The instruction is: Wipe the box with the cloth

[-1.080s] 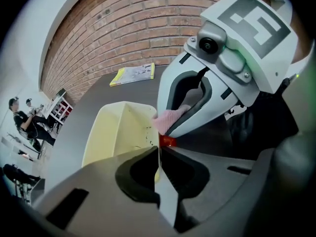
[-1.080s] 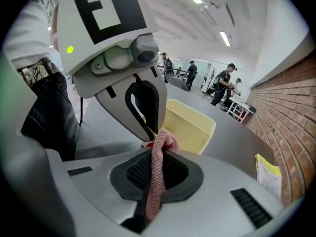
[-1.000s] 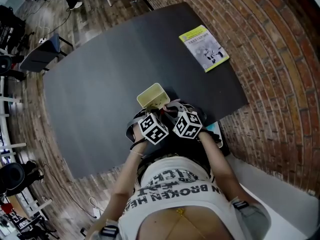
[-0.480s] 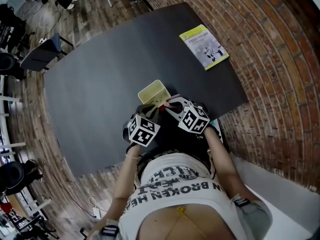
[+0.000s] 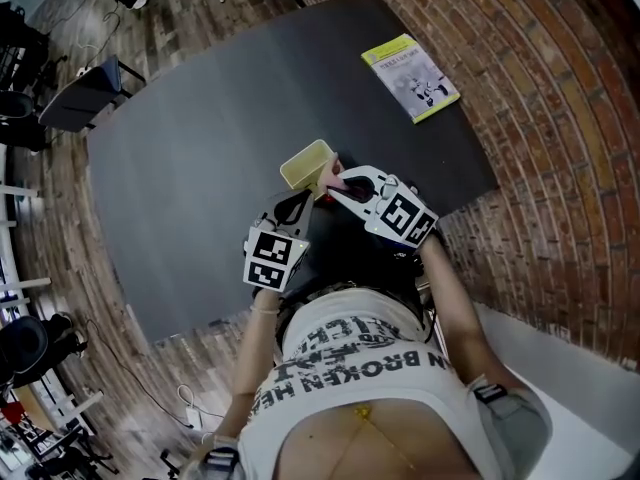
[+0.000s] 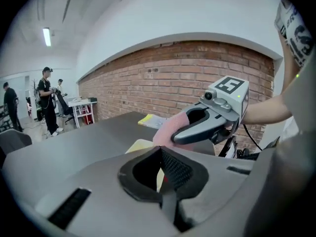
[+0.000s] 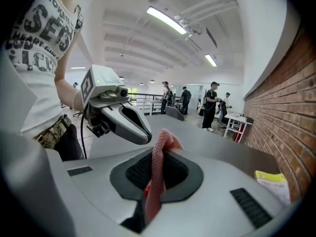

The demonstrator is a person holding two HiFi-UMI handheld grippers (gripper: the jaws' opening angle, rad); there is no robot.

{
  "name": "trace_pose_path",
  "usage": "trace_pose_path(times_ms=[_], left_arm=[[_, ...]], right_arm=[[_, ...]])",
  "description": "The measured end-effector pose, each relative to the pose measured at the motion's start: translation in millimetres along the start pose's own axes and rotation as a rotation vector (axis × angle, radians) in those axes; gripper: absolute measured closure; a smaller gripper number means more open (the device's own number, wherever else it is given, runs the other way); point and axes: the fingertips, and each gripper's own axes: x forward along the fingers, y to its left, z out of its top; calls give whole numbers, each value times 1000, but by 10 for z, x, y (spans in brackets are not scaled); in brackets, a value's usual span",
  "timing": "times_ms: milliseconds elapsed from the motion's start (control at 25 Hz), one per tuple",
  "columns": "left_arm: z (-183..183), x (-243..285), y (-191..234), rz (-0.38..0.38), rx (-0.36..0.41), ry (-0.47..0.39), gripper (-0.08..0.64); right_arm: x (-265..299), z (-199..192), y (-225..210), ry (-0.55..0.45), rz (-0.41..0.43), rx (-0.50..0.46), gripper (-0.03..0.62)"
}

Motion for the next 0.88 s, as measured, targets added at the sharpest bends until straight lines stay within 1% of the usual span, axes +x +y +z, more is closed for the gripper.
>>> trace_pose_path(times_ms=[80,200,520,680,800,880], left_arm=[[96,-76,20,11,-10,-50,552],[247,-188,53,21,-47,-117,552],[598,-463,47,24,-96,-264,552],[725,-556,26,36,-81,-303,552],[774,-573,-11,42,-56,-307,552],[804,-591,-33,45,-53,-313,552]], right_arm=[[-35,100,-24,-33,-30,16,575],[-83,214,-63,-77,-62,43,575],[-247,523,-33,-166,-99,77,575],[-302,678,-21,-205,-120,79,575],[-340,734,-2,-222,-131,80,575],[-363,756,14,-231,-133,77,575]])
